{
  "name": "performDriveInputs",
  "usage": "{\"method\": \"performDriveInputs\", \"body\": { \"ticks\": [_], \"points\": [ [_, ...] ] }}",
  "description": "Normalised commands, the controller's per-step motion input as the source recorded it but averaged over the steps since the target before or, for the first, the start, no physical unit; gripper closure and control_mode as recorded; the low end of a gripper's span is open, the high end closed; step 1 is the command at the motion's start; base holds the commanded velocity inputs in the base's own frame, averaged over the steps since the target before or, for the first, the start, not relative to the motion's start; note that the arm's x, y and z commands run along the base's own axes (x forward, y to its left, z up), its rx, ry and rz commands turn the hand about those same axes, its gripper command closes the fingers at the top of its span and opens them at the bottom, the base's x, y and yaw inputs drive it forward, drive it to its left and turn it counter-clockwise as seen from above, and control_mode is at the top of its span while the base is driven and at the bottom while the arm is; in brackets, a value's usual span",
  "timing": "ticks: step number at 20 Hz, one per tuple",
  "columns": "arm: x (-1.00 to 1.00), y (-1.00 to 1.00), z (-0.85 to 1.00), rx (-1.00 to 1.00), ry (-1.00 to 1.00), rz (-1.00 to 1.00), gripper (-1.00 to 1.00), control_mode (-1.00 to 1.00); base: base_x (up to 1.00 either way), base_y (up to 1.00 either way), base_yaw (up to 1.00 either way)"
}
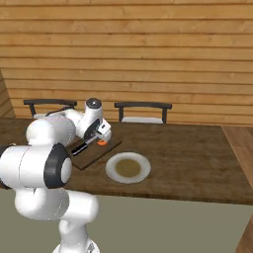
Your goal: Pick up the knife from the drawer and place it on the cutting board. Then place the meat from the plate to the cutting board.
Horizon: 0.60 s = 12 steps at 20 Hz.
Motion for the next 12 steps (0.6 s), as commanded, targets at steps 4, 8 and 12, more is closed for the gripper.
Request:
{"method": "performDriveInputs", "body": {
  "ticks": [4,8,12],
  "points": [
    [-1.0,0.0,0.89,0.01,0.28,-0.03,-1.0,-1.0,0.0,0.0,0.0],
    [-1.0,-0.03,0.79,0.0,0.35,-0.06,-1.0,-1.0,0.0,0.0,0.0],
    [-1.0,-0.43,0.49,0.0,0.16,-0.06,-1.0,-1.0,0.0,0.0,0.0]
  ]
}}
